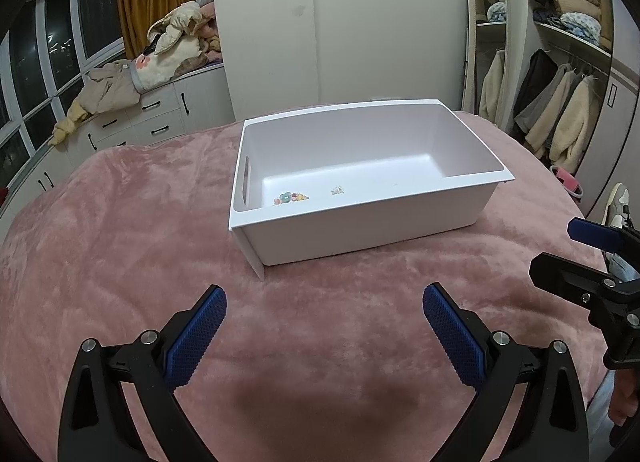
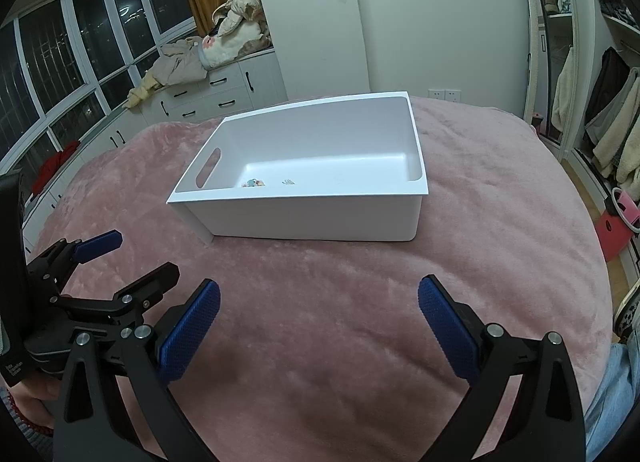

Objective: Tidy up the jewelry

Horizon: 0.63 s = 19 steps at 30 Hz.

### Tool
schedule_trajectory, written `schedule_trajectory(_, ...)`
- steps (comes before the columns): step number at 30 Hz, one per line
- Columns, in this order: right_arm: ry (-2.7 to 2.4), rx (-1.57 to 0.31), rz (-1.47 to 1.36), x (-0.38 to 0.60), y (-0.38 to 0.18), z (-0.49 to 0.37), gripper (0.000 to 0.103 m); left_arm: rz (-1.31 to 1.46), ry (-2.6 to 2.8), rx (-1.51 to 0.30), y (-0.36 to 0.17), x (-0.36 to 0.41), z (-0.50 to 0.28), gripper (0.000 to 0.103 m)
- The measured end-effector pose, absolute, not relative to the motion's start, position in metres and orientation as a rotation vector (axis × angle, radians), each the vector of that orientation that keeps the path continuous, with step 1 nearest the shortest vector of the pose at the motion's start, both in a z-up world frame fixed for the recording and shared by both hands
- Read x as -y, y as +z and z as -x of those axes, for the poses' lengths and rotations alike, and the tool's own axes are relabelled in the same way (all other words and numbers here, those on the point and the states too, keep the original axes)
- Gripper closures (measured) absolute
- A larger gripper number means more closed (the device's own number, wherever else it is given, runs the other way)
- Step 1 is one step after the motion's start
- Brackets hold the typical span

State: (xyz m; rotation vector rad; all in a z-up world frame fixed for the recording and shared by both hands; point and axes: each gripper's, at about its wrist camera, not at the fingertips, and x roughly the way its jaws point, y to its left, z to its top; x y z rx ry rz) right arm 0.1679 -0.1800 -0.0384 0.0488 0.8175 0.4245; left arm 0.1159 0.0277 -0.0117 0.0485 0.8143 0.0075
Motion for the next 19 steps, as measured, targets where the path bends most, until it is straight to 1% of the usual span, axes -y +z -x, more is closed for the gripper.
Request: schedule_trajectory(19,0.422,-0.828,-0.044,0.1808,-0.0404,-0.1709,0.005,-0.042,0.004,-0.823,-0.0126,-0.0265,-0.1174,0.003)
